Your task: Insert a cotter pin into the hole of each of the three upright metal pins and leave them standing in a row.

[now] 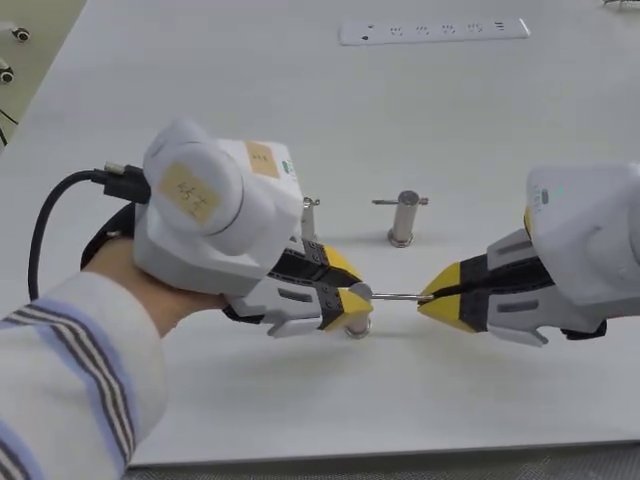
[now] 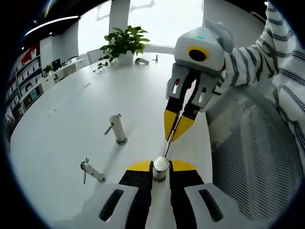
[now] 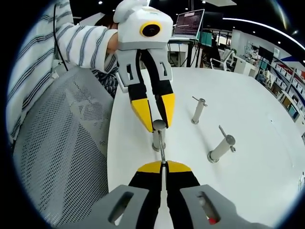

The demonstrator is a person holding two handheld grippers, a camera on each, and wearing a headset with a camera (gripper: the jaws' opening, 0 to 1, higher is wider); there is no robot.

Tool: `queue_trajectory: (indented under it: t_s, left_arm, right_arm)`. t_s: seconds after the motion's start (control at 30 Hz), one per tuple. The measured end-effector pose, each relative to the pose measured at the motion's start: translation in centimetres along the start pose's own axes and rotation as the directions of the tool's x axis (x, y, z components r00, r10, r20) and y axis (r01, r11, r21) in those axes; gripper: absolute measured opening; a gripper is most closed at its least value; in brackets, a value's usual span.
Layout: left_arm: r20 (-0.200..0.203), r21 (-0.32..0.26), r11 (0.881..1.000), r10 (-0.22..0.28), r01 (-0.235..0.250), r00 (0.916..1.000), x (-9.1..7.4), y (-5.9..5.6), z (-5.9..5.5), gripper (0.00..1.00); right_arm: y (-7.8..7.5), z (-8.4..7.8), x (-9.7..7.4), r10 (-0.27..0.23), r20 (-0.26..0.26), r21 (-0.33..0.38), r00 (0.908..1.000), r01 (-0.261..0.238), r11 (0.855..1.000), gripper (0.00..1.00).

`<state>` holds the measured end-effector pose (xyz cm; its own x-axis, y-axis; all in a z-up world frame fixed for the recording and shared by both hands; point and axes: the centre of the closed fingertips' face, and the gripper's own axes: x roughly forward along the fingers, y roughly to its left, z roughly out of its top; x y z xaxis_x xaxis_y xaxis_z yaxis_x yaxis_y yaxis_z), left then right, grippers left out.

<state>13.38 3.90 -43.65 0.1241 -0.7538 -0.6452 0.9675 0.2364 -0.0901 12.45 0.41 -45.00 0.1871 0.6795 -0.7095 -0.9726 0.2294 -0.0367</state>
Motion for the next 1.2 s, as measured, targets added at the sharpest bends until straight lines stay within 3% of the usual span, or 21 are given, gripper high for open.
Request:
queue_trajectory:
  t_s: [0.5, 0.8, 0.97, 1.2]
  left_arm:
    - [-0.004, -0.017, 1.0, 0.001, -0.001, 1.0, 0.1, -0.2, 0.0, 0.09]
    - [0.0, -0.023, 1.0, 0.002, -0.002, 1.0, 0.1, -0.3, 0.0, 0.09]
    - [-0.001, -0.027, 1.0, 0.004, -0.004, 1.0, 0.2, -0.2, 0.0, 0.09]
    - [-0.001, -0.031, 1.0, 0.004, -0.004, 1.0, 0.2, -0.2, 0.0, 0.09]
  right_arm:
    - [0.0, -0.5, 0.2, 0.007, -0.011, 0.011, 0.9999, -0.007, 1.0, 0.0]
    - [0.0, 0.4, 1.2, 0.01, 0.001, 0.019, 0.9999, -0.01, 1.0, 0.0]
    - [-0.1, 0.9, 1.9, 0.008, 0.001, -0.011, 1.0, -0.008, 1.0, 0.0]
    - [0.3, 2.1, 2.9, 0.035, 0.006, -0.028, 0.9994, -0.035, 0.999, 0.0]
